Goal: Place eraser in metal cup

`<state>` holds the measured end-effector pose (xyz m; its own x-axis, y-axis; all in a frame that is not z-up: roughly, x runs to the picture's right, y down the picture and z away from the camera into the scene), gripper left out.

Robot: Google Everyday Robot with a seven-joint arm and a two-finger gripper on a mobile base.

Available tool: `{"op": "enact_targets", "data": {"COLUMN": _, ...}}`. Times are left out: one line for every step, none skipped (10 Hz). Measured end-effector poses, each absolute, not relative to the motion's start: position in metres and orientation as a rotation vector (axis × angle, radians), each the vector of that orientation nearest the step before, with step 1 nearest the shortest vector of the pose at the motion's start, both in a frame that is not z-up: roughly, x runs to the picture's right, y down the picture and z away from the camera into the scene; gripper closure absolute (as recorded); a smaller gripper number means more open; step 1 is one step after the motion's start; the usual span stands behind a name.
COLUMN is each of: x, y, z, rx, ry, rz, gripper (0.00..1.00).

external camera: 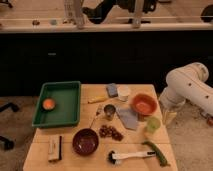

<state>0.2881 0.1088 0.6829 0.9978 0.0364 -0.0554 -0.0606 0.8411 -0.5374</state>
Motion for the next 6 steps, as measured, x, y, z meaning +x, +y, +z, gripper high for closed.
{"op": "enact_targets", "data": {"x": 0.288, "y": 0.109, "z": 0.683, "rx": -0.569, "ry": 0.043, "rz": 0.05, "gripper": 0.2}}
{"op": "enact_targets", "data": {"x": 0.289, "y": 0.109, "z": 0.682, "rx": -0.569, "ry": 0.041, "rz": 0.046, "gripper": 0.2}}
{"op": "enact_targets", "data": {"x": 0.287, "y": 0.109, "z": 0.68, "rx": -0.567, "ry": 0.031, "rz": 0.03, "gripper": 0.2}}
{"op": "enact_targets", "data": {"x": 0.28, "y": 0.111, "z": 0.674, "rx": -0.562, "ry": 0.015, "rz": -0.022, "gripper": 0.2}}
{"op": "enact_targets", "data": {"x": 0.267, "y": 0.117, "z": 0.665, "rx": -0.559, "ry": -0.01, "rz": -0.116, "gripper": 0.2}}
{"op": "enact_targets", "data": {"x": 0.255, "y": 0.121, "z": 0.661, "rx": -0.555, "ry": -0.023, "rz": -0.181, "gripper": 0.2}}
